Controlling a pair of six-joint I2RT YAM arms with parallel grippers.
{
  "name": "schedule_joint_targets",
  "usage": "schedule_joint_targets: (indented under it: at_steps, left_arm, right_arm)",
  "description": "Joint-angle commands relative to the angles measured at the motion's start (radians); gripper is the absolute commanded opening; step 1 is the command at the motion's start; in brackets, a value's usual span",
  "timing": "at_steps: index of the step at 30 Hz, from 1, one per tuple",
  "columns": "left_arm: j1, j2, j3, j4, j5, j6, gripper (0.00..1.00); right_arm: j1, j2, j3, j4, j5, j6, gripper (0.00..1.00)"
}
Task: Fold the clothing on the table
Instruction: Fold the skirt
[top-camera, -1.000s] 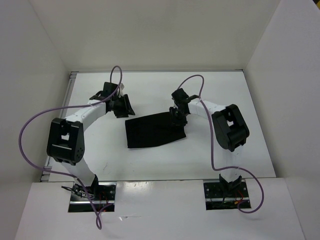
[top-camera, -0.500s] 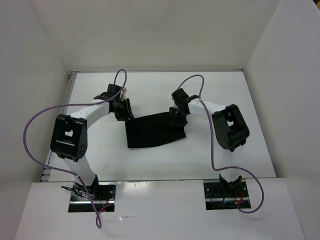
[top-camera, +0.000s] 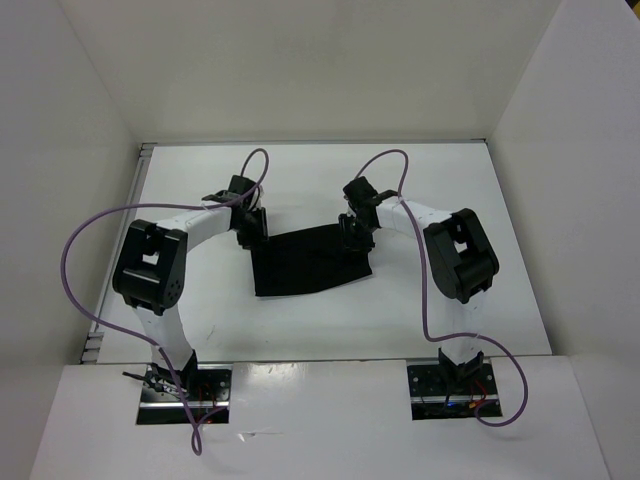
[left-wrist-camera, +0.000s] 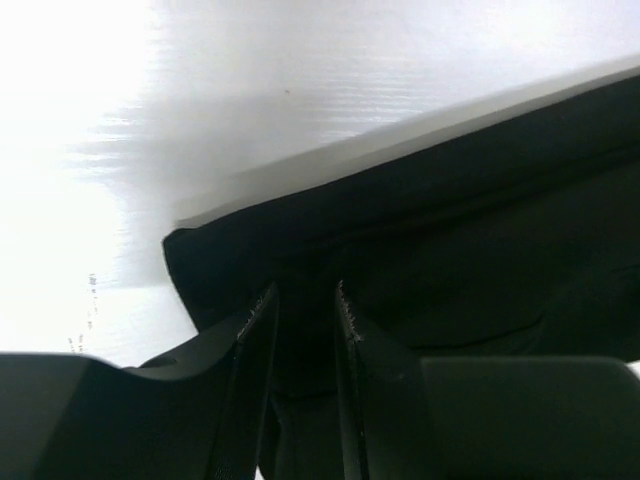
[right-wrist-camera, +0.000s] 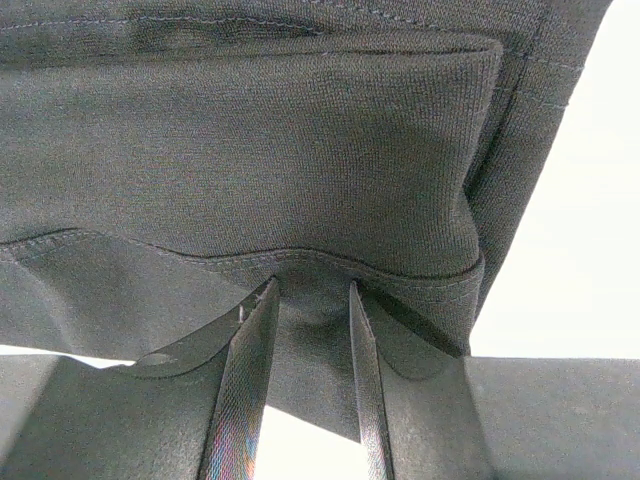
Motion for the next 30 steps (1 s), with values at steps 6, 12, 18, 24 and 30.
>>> schedule_joint_targets:
  at_steps: [6, 12, 18, 24, 30]
  left_arm:
    - [-0.003, -0.058, 0.02, -0.002, -0.118, -0.003, 0.4]
    - [-0.003, -0.036, 0.02, -0.011, -0.137, 0.006, 0.41]
    - [-0.003, -0.005, 0.02, 0.009, -0.063, 0.006, 0.41]
    - [-0.003, 0.004, 0.02, 0.028, 0.027, 0.025, 0.35]
    - [-0.003, 0.015, 0.011, 0.037, 0.04, 0.025, 0.06]
  right_arm:
    - [0.014, 0.017, -0.051, -0.006, 0.023, 0.002, 0.4]
    - [0.014, 0.017, -0.051, -0.006, 0.014, 0.002, 0.4]
    - [0.014, 0.026, -0.051, -0.006, 0.014, 0.002, 0.4]
    - [0.014, 0.026, -0.051, -0.006, 0.023, 0.002, 0.4]
    - [0.014, 0.026, -0.051, -0.006, 0.023, 0.002, 0.4]
